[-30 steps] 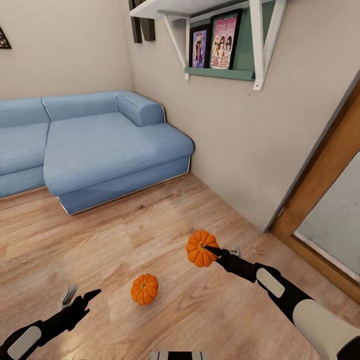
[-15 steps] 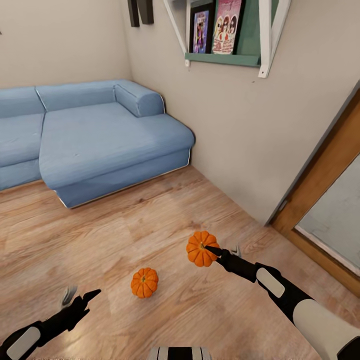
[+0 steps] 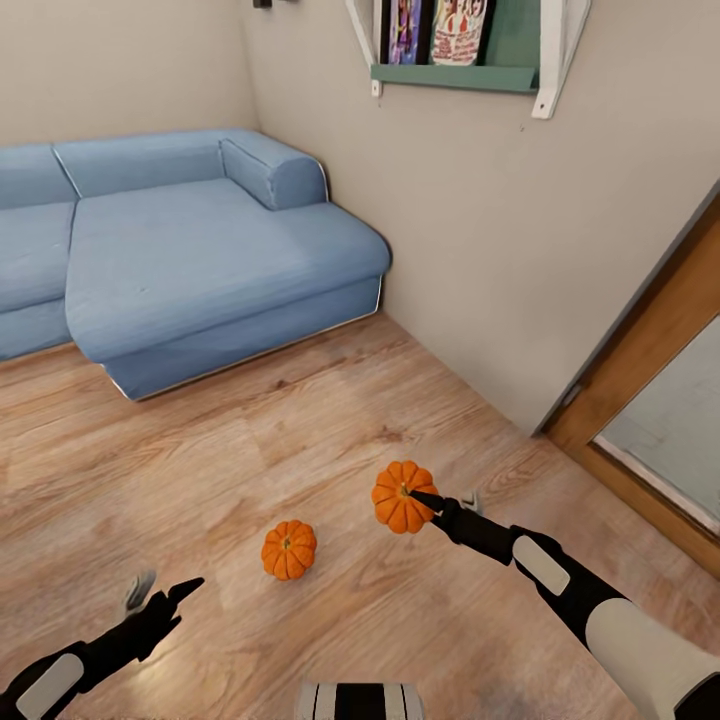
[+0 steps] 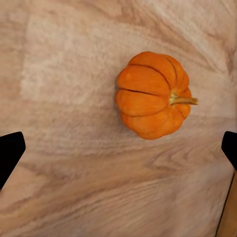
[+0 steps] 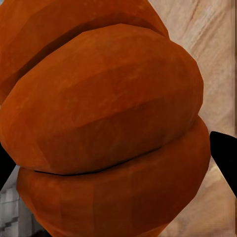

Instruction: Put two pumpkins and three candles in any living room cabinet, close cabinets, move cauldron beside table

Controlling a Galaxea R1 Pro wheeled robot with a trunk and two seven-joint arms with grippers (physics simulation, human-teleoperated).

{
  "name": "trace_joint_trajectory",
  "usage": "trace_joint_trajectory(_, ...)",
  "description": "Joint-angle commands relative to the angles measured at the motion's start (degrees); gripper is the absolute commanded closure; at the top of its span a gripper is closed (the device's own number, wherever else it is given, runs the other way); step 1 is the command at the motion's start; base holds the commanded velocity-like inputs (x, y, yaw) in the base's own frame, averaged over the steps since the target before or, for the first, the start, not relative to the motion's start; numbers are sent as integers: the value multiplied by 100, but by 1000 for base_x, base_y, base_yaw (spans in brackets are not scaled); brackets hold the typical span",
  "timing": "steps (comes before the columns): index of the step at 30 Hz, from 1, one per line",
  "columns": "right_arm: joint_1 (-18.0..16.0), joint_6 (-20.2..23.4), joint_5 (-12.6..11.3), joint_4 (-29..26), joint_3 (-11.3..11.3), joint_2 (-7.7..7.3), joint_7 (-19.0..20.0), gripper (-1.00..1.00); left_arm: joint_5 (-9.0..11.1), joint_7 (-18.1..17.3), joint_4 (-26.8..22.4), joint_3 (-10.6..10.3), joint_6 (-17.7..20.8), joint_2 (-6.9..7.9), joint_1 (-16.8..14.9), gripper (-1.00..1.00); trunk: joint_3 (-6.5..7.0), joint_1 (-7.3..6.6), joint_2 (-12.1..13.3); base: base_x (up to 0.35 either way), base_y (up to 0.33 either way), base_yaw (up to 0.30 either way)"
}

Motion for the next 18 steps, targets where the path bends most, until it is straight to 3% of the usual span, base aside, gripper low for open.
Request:
trace_joint_trajectory(1,-6,37,-76,-5,26,-6,-8,100,57,-9,-10,-26,18,5,-3,-100,-27,1,-3,0,0,0)
trace_joint_trajectory(5,-6,169,-81,-7,14,4,-3,100,57,-11,-101,-36,0,9,-10,-100,-115,11,-9,0,0,0)
trace_joint_trajectory(10,-6,273,-78,-39,0,4,-4,100,63,-6,-645,-45,27,27,-12,-100,-226,24,-16,0,0,0)
trace_joint_trajectory(18,-6,279,-91,-216,-16,6,9,100,74,-21,-784,-45,76,23,-20,-100,-403,45,-26,0,0,0)
